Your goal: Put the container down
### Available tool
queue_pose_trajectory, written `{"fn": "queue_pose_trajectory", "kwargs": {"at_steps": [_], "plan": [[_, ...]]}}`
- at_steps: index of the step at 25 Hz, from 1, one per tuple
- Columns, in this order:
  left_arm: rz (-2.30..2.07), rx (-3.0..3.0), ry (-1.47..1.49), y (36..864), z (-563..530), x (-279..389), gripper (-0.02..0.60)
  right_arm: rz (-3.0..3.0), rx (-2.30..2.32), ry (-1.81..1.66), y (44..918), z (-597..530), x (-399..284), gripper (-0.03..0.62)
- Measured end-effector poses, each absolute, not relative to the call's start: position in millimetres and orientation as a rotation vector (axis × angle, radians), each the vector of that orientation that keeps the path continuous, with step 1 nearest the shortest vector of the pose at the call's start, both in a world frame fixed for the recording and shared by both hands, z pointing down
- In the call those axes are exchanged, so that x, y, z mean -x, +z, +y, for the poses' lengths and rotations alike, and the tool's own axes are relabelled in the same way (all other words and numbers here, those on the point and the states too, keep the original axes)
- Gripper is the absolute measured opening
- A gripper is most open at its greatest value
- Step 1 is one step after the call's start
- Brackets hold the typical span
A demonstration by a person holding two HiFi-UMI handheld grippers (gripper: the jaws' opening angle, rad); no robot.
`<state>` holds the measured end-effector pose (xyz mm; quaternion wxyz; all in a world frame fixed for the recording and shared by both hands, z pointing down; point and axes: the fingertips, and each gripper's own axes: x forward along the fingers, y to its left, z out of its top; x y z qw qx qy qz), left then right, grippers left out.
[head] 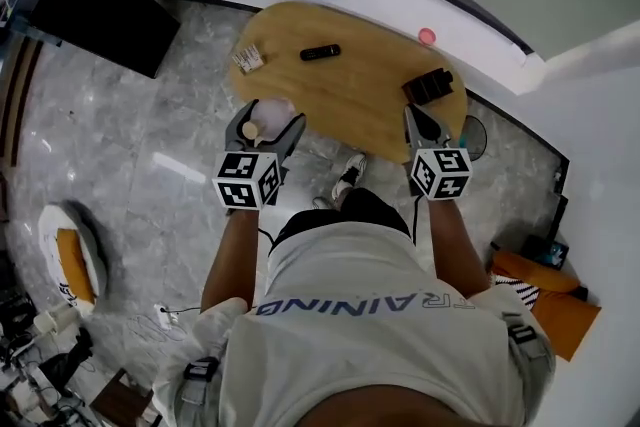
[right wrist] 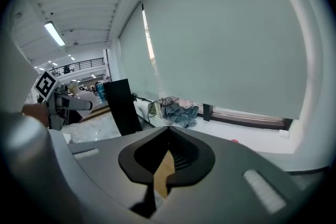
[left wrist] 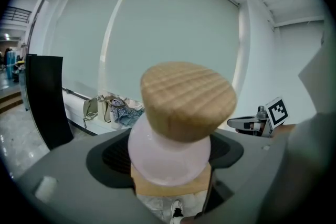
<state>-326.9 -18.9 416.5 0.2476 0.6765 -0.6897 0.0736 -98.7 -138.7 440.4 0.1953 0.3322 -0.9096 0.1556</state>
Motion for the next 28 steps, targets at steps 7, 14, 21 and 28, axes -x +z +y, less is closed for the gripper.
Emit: {"fn": "queue_pose_trajectory", "kwargs": {"at_steps": [7, 14, 21, 28], "plan": [[-1.782, -1.883, 0.277, 432.8, -93.2, 306.9, 0.400, -2.540, -0.985, 0.535, 469.0, -203.4, 86.2, 0.017], [-1.715, -1.899, 0.346, 457.0, -170.2, 290.1, 0.400, -2.470, -1.023, 0.670, 518.9, -259.7, 66.8, 0.017], [-1.624, -1.952, 0.421, 492.8, -233.3, 280.9, 0.400, -2.415, -1.083, 0.736, 549.8, -297.9, 64.3, 0.017], [-1.437, -2.094, 0.522, 527.2, -271.0, 272.9, 0.400, -2.285, -1.317, 0.768, 564.3, -309.1, 42.3, 0.017]]}}
